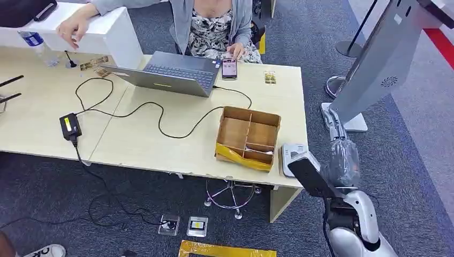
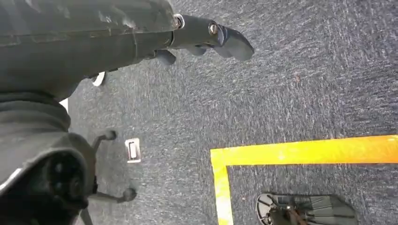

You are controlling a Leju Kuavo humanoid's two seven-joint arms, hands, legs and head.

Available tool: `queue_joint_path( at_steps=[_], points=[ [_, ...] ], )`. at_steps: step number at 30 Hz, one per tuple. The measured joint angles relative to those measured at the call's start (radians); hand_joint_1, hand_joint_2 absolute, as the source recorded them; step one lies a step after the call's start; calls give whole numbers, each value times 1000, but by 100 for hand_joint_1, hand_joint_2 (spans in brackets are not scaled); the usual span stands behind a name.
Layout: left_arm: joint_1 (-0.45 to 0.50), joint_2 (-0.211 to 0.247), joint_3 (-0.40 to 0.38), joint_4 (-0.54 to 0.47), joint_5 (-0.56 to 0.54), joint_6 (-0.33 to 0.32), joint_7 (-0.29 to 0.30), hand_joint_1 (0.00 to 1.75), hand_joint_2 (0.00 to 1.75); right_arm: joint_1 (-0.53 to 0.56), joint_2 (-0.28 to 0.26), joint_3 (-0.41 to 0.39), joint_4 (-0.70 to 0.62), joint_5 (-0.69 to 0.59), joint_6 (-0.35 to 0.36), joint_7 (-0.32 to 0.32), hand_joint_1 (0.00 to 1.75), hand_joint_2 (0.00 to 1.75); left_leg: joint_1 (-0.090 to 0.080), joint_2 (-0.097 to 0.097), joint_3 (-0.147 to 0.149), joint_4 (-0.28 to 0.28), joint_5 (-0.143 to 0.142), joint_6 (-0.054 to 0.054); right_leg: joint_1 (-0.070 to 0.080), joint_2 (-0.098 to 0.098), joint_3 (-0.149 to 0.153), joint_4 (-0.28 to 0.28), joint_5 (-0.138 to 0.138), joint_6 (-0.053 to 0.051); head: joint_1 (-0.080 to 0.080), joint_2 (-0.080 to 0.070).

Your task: Pass the card to the sensor for recognition and then transmit it.

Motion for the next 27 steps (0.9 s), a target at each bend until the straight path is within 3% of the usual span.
queue_joint_path(
  at_steps=[6,12,19,27],
  points=[
    [-18,-14,-2,0,-40,7,-2,0,0,-181,-43,195,134,-231,-9,-90,0,175,0,0,0,0,0,0,0,0,0,0,0,0,-1,0],
    [-23,-22,-2,0,-44,14,-14,0,0,-309,-61,360,242,-325,-18,-99,0,175,0,0,0,0,0,0,0,0,-1,0,0,0,0,0],
    [-20,-34,-2,0,-39,27,-21,0,0,-349,-67,476,312,-410,-90,-100,0,175,0,0,-1,0,0,0,0,-1,-1,0,0,0,0,0],
    [-16,-29,-2,0,-26,5,-9,0,0,-348,-67,548,359,-434,-141,-87,0,175,0,0,-1,0,0,0,0,0,-1,0,0,0,0,0]
  ],
)
